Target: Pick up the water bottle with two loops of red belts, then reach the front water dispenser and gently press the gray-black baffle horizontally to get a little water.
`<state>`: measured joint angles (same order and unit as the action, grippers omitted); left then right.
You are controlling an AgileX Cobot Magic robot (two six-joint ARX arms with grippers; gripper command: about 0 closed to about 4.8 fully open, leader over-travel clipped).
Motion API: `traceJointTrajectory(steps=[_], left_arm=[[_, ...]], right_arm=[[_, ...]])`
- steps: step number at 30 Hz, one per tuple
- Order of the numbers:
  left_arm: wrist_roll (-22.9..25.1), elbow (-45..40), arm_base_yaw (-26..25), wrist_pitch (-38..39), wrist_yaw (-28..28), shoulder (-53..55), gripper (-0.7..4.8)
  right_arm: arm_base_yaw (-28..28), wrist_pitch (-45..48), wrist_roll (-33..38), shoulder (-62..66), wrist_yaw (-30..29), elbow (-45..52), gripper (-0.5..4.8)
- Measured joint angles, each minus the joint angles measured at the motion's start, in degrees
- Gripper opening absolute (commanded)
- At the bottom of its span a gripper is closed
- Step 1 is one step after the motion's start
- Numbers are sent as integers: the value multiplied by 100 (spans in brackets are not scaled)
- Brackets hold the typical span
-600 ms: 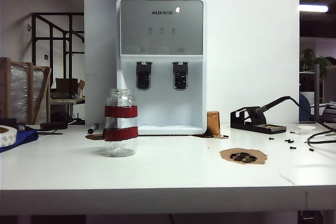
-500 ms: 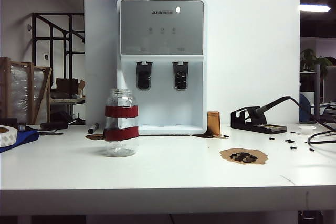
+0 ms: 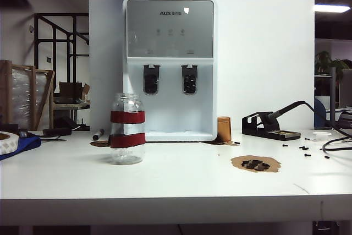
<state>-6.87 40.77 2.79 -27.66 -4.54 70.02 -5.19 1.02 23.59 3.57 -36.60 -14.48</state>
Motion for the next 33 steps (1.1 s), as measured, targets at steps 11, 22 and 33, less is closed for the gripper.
traceJointTrajectory(steps=[11,22,33], left_arm=[[804,37,39,-1270,-566,2455,431],[1364,17,-144,-1585,-3213,3410,443],[1851,13,-295,-1408,-4872,3759,479]], right_arm=[[2,-284,-693,1790,-1191,-1912,124],[2,-1115,-1209,3069,-2232,-2872,328],[2,-3209,-2721,3064,-382,-3674,346]])
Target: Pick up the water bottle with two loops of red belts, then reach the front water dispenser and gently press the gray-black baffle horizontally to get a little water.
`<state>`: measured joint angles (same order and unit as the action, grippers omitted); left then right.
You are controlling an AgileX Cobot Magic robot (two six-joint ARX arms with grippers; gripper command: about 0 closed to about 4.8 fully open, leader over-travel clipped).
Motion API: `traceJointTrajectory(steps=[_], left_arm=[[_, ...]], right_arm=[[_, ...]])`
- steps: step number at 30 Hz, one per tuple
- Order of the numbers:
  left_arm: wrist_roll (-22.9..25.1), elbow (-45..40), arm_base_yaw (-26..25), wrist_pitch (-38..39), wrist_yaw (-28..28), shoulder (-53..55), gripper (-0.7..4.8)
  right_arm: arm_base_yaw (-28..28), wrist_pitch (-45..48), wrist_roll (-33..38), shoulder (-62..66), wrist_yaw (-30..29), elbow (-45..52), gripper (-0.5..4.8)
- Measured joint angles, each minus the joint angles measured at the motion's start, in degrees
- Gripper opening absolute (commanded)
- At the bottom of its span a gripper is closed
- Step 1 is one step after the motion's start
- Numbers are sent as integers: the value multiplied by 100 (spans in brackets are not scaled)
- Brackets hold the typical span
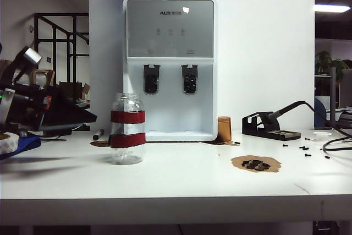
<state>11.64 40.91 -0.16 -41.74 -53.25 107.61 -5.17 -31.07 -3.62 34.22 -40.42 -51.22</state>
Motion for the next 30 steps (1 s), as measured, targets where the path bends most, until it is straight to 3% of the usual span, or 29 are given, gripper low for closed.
traceJointTrajectory(steps=[4,10,13,19,30], left_arm=[[81,0,105,-136,-289,295,479],[365,-4,326,-555,-186,643,479],[387,4,470,-1003,111,785,479],[391,260,844,-1165,533,1025,479],[391,1150,1113,-1185,1239,1685,479]], right_arm=[[0,-396,-337,39,111,-240,378],[-2,-557,-463,66,-426,-249,385],[-2,-623,-498,136,-439,-254,385],[-2,-643,-715,131,-433,-256,385],[-2,-551,-1228,621,404,-238,385]])
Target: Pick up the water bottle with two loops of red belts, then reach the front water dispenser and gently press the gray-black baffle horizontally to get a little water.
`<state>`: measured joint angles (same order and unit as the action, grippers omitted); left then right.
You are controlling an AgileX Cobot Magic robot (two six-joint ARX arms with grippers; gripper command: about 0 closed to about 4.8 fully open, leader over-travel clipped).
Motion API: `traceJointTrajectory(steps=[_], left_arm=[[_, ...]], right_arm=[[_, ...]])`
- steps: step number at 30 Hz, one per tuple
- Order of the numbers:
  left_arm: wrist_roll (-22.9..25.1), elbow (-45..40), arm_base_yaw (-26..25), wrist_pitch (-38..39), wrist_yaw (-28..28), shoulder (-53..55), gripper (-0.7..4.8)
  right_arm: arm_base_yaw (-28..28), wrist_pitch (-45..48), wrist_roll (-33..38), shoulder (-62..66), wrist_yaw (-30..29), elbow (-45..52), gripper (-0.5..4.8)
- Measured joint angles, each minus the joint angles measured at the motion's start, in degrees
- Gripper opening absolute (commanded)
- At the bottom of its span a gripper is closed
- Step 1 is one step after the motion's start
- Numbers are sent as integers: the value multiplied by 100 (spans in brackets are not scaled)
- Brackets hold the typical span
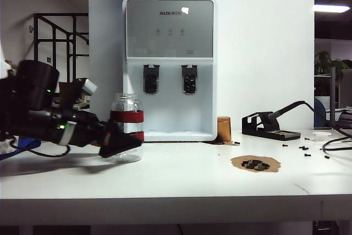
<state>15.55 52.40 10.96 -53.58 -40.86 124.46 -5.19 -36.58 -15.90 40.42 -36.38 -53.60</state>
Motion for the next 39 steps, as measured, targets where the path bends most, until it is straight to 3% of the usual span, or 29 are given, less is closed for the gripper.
traceJointTrajectory(steps=[5,6,8,9,12,15,17,21,27,35,39], left_arm=[[-9,269,48,-28,-20,199,479],[-9,278,59,-26,-2,203,395],[-2,323,90,-11,28,216,100],[-4,332,120,-20,129,219,-19],[-85,330,173,-103,291,223,-5],[-446,363,256,-289,953,245,-5],[-761,627,308,-142,1440,269,-4],[-918,1364,426,553,1912,267,-4],[-1062,1884,664,968,2061,264,-5],[-1150,2376,949,1480,2721,271,-5],[-1150,2492,1016,1587,2798,299,-5]], right_arm=[[0,433,-48,564,42,7,385],[0,588,-50,704,37,7,385],[0,907,-55,933,7,7,386],[0,1097,-52,1082,-70,7,386],[0,1259,-50,1449,-407,7,408],[-4,1305,-44,1821,-695,26,408],[-63,1556,-44,1917,-699,181,408],[-179,2035,-26,1937,-706,573,408],[-249,2533,339,1932,72,734,413],[-254,3558,824,1932,302,737,413],[-254,3633,894,1932,387,737,412]])
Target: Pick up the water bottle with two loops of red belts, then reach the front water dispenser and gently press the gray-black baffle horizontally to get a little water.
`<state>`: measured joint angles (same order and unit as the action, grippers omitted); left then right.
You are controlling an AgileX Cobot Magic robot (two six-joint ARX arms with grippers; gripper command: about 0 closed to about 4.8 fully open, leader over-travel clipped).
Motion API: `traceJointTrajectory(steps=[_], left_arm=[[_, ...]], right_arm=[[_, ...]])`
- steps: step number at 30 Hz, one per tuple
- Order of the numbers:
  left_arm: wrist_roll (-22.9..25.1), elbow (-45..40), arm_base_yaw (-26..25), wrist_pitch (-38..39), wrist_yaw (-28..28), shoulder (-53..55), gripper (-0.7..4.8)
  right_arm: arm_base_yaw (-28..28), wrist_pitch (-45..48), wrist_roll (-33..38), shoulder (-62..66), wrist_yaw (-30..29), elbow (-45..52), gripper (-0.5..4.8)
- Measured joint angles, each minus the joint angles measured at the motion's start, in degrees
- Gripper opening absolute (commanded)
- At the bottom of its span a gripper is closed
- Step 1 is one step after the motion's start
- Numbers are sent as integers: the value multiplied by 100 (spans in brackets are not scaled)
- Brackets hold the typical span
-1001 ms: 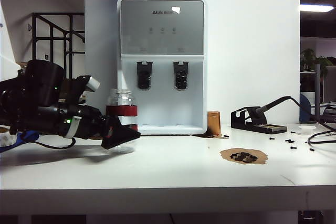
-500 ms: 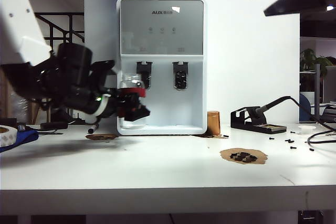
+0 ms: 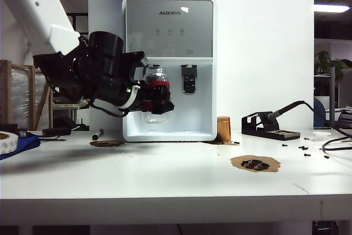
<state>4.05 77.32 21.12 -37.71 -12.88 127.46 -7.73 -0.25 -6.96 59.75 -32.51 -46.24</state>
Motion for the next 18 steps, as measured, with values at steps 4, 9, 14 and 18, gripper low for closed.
traceJointTrajectory(steps=[4,9,14,18], left_arm=[[-2,2,-35,-4,271,39,-5],[-2,11,-55,-31,361,114,-5],[-2,195,-52,-46,452,221,-5],[-9,745,-55,96,632,472,-5]], right_arm=[[0,-37,15,0,0,0,412],[0,-109,15,0,-2,0,412],[0,-116,37,0,-4,2,412],[0,-122,63,0,0,2,412]])
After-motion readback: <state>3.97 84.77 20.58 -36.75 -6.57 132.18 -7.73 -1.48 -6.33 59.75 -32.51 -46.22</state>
